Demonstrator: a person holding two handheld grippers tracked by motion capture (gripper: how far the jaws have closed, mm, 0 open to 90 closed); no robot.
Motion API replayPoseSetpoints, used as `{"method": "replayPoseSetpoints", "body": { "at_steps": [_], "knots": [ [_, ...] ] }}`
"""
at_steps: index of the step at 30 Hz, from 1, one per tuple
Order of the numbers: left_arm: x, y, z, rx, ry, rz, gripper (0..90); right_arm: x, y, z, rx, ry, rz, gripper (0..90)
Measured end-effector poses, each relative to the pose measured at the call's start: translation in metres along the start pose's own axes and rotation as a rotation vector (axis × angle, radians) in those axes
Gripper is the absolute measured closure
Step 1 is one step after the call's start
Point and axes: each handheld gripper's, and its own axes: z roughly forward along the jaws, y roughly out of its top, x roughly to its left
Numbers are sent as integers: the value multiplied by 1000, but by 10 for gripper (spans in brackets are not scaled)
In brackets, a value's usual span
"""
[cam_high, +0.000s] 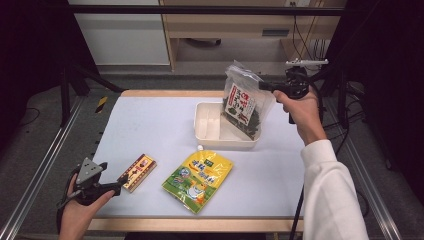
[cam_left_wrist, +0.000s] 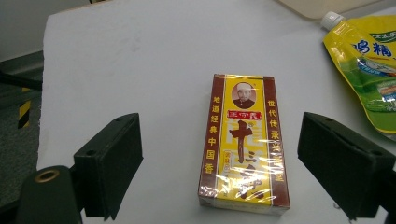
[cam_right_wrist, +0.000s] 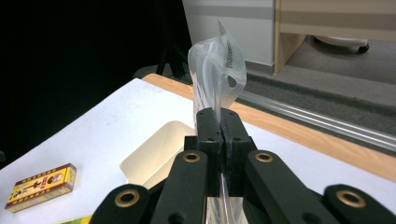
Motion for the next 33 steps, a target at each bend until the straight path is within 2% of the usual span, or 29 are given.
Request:
{"method": "replayPoseSetpoints", "body": {
  "at_steps": [4, 11, 14, 19, 21, 24, 25, 26, 28, 30, 33],
  "knots": [
    [-1, 0, 1, 2, -5, 0, 136, -4, -9, 1, 0, 2, 14, 888],
    [-2, 0, 1, 5, -5, 3, 136, -7, -20, -3, 6, -7, 5, 882],
    [-3, 0, 2, 8, -6, 9, 136, -7, -23, -5, 4, -16, 3, 851],
    [-3, -1, 3, 8, 1, 13, 136, -2, -25, -7, -6, -31, -12, 685],
    [-3, -1, 3, 14, 1, 16, 135, 1, -27, -9, -15, -58, -27, 554],
    [-3, -1, 3, 9, 3, 15, 135, 6, -29, -13, -27, -96, -61, 441],
    [-3, -1, 3, 9, 3, 15, 135, 6, -29, -13, -27, -96, -61, 441],
    [-4, -1, 4, 10, 5, 18, 135, 10, -31, -16, -39, -105, -71, 370],
    [-4, -1, 4, 9, 7, 20, 134, 12, -32, -18, -46, -109, -75, 350],
    [-4, -1, 4, 11, 11, 21, 133, 20, -34, -26, -65, -117, -101, 288],
    [-3, -2, 4, 16, 12, 26, 134, 28, -37, -34, -104, -112, -110, 234]
  ]
}}
